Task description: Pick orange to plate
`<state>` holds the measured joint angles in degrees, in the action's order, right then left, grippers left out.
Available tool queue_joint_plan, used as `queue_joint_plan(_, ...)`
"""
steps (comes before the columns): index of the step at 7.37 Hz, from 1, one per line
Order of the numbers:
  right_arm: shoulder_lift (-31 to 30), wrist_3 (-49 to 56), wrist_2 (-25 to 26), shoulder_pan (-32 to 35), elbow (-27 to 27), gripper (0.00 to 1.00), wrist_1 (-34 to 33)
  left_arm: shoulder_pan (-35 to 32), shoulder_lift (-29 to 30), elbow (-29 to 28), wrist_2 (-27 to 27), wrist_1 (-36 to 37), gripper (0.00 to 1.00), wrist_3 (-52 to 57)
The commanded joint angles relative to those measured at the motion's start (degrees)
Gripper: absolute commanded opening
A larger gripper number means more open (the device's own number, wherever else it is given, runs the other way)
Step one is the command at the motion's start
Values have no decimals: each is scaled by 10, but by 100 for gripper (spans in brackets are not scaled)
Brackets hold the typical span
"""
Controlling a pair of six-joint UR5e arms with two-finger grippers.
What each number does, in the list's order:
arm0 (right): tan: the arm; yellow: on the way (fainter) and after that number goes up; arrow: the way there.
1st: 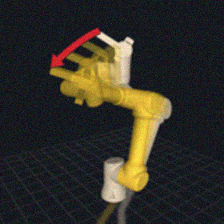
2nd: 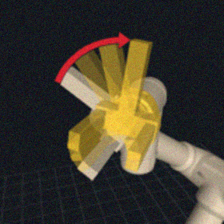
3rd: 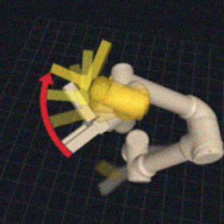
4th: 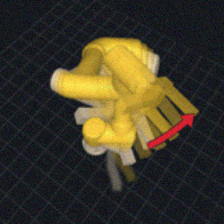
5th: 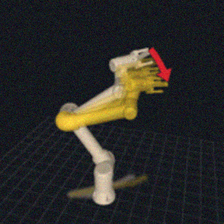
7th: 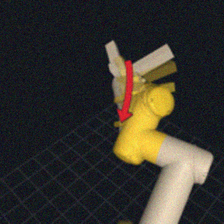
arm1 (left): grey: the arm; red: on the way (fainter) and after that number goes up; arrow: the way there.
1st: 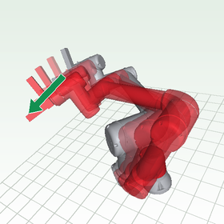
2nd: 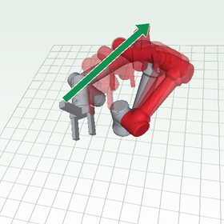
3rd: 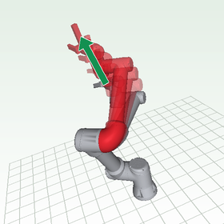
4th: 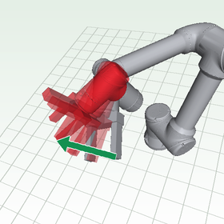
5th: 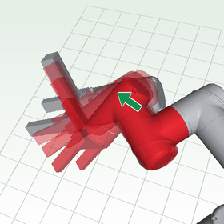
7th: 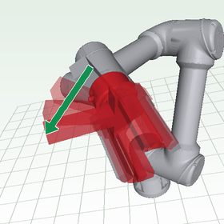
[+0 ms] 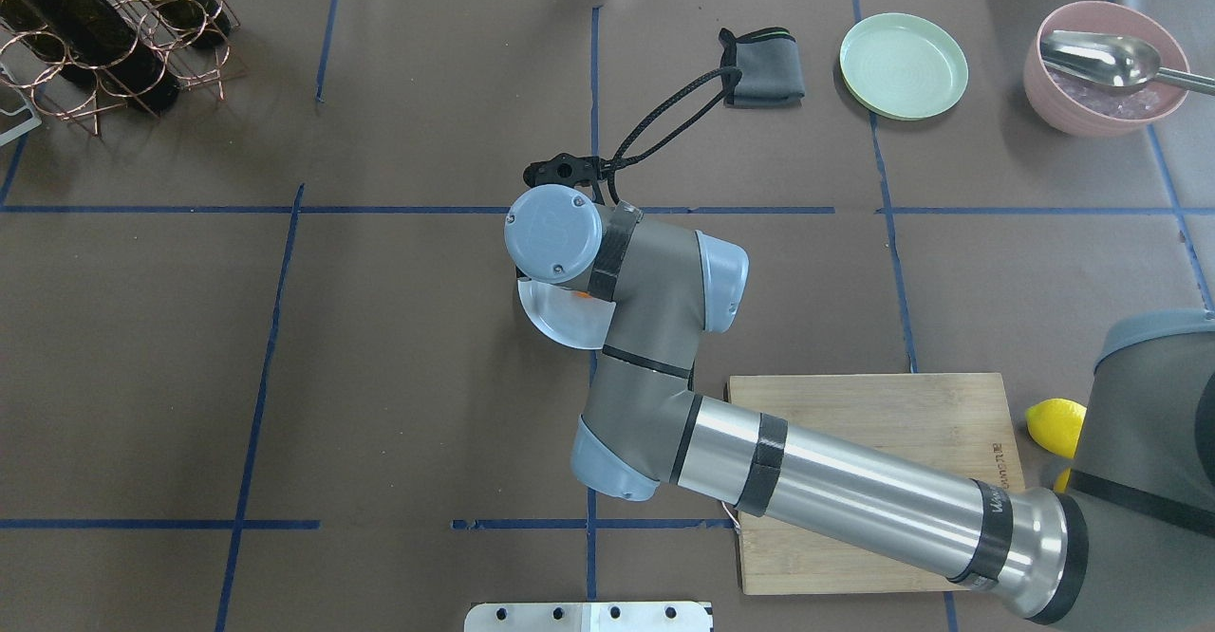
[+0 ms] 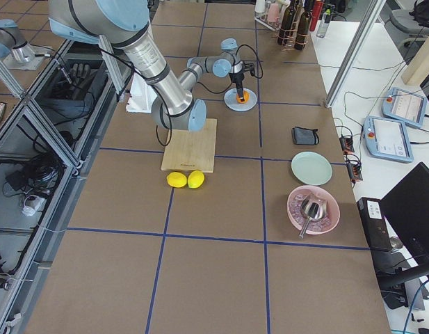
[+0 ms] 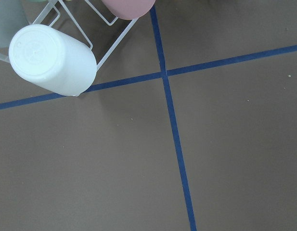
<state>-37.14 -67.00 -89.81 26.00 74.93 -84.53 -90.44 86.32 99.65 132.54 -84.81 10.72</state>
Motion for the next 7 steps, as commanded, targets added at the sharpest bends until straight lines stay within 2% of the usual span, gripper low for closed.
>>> queue_joint_plan(1,-3,36,-45,44,49,100,-43,1,1,2,0,0,100,0)
queue_joint_plan(3,-43,170,-159,141,116,100,-84,0,1,4,-1,2,100,1)
queue_joint_plan(5,-132,326,-279,255,183,100,-85,1,1,-3,0,3,100,2)
queue_joint_plan(7,-249,520,-345,359,247,100,-85,0,0,-6,19,4,100,-1)
